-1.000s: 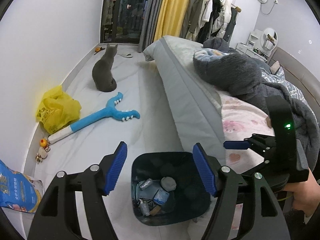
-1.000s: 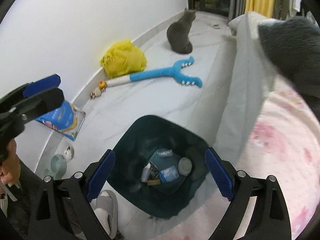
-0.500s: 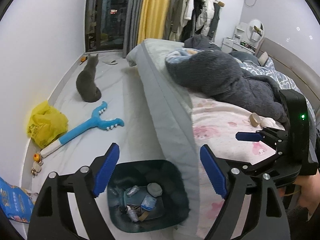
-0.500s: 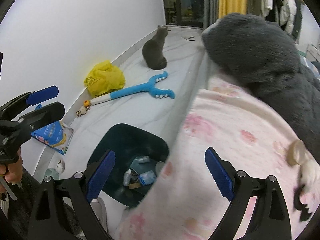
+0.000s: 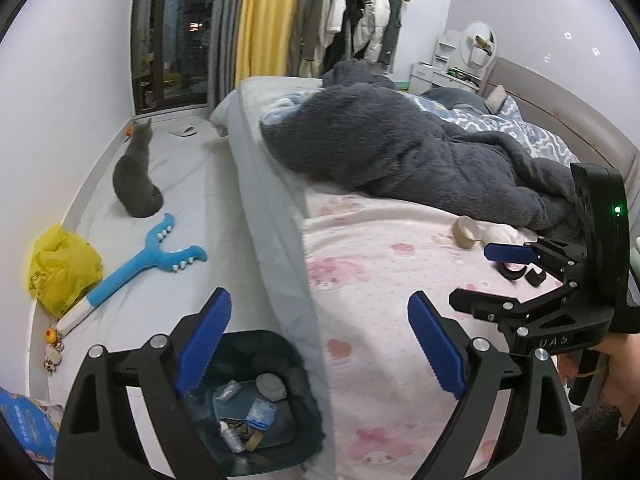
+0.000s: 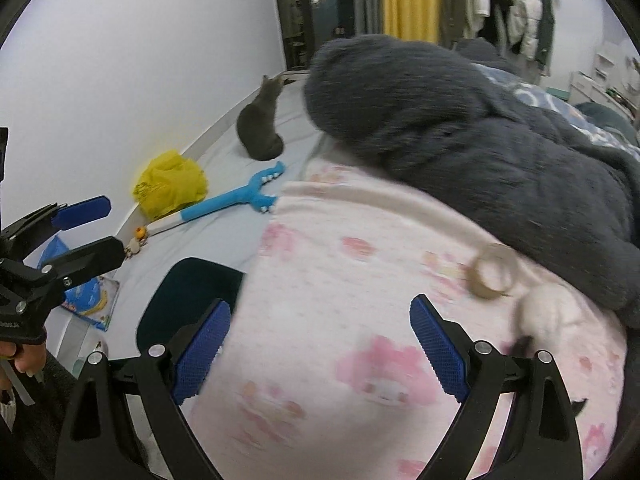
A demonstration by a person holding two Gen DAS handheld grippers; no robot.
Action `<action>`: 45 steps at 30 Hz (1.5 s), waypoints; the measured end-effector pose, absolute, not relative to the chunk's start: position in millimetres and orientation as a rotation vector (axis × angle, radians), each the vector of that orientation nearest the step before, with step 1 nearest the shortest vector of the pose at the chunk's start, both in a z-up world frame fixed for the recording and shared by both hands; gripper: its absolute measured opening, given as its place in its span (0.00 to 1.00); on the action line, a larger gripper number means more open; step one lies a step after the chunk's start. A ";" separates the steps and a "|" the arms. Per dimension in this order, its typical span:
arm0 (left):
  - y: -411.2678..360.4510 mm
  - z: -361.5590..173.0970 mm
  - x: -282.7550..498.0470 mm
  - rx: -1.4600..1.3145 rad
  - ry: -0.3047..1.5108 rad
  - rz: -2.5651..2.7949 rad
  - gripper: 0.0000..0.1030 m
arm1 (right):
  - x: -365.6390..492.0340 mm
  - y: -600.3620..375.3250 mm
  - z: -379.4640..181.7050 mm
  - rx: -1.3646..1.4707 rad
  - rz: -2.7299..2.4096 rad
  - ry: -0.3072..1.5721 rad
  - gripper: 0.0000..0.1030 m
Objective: Collect trash
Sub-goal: 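Return both tools to the bed above the black clips and tissue, then grasp the curved black plastic clip with the right tool while the left tool approaches it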
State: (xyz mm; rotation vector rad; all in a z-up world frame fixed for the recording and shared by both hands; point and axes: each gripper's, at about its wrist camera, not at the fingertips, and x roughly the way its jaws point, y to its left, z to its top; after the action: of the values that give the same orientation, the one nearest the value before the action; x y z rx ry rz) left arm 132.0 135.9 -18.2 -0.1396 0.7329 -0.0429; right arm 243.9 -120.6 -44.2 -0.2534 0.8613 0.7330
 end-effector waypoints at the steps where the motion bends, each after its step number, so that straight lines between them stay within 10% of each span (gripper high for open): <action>1: 131.0 -18.3 133.6 -0.137 0.734 -0.050 0.89 | 244.4 -127.0 -44.1 -0.249 0.721 0.859 0.90; 22: 51.5 -27.6 162.4 -0.104 0.757 -0.156 0.90 | 274.2 -255.3 -50.0 -0.152 0.478 0.834 0.89; 45: -15.2 -52.6 192.5 -0.045 0.779 -0.250 0.90 | 294.7 -324.7 -97.0 -0.058 0.393 0.912 0.60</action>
State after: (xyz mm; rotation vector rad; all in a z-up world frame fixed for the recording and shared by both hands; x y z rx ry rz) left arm 192.5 -15.2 -52.6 -0.0453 0.7793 -0.2500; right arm 294.7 -324.7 -97.0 -0.0584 0.9120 0.3929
